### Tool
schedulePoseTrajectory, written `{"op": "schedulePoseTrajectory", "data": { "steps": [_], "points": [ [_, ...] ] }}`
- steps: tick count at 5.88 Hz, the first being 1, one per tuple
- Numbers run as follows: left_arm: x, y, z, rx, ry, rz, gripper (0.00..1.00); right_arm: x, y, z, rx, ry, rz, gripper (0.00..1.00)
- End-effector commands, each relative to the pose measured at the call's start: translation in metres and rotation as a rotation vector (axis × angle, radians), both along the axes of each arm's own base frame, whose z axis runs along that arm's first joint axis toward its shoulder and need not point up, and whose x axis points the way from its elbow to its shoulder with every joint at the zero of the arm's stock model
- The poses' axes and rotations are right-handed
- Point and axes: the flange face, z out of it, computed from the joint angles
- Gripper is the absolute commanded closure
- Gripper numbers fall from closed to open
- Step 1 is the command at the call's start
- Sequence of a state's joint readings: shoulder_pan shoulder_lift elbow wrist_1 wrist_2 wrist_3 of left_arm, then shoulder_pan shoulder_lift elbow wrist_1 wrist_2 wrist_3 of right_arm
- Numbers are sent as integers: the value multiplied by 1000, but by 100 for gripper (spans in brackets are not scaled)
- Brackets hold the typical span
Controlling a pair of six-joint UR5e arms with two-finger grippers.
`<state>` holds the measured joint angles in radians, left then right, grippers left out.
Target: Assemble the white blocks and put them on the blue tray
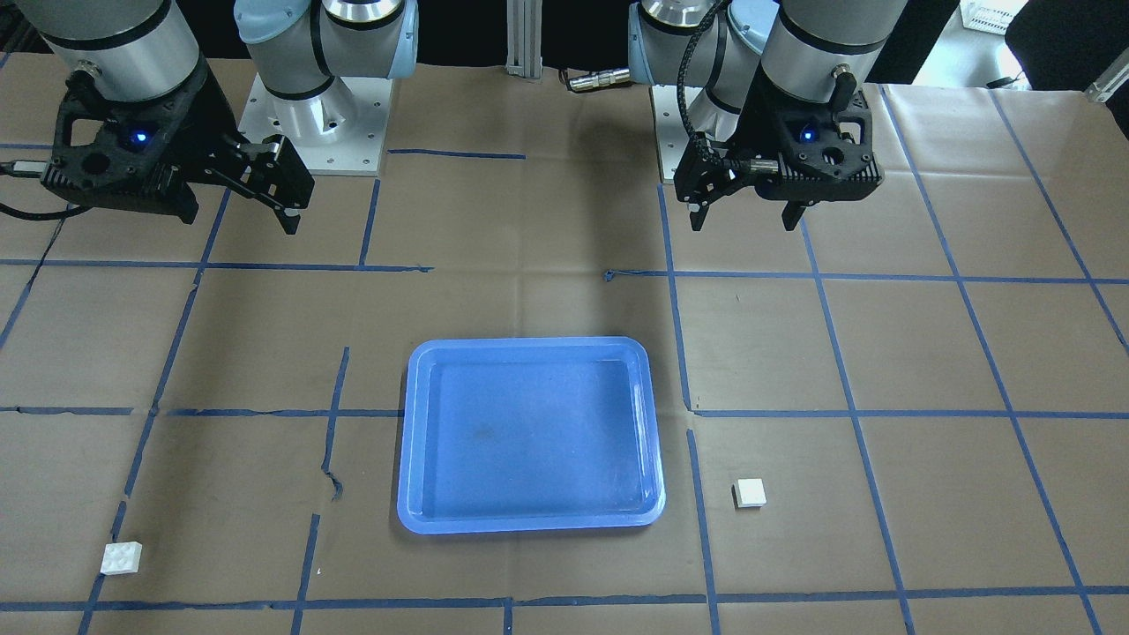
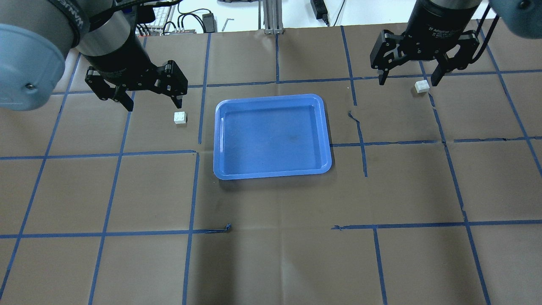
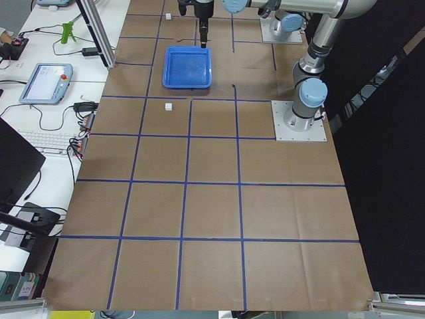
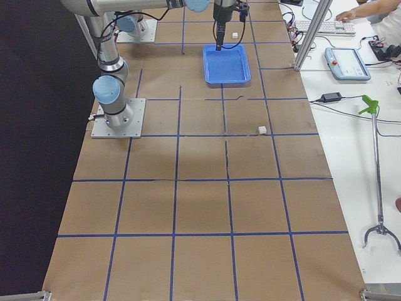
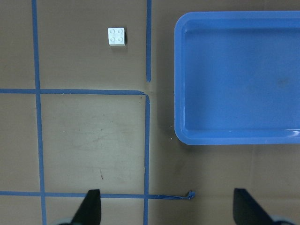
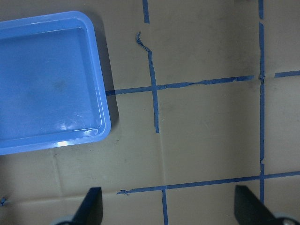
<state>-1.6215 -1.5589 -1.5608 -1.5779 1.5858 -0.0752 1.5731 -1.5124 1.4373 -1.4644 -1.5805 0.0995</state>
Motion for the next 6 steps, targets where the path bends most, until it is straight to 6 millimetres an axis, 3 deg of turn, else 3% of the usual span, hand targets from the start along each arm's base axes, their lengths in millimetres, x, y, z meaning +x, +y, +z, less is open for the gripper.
{"op": "schedulePoseTrajectory", "data": {
  "steps": [1,5,6],
  "points": [
    [2,7,2,11,-18,0,1,0,0,0,-5,-1,8,0],
    [7,7,3,9,-25,3,1,-5,-4,-7,7,3,22,0],
    [11,4,1,14,-26,8,1,-6,-9,-9,-4,9,142,0]
  ]
}}
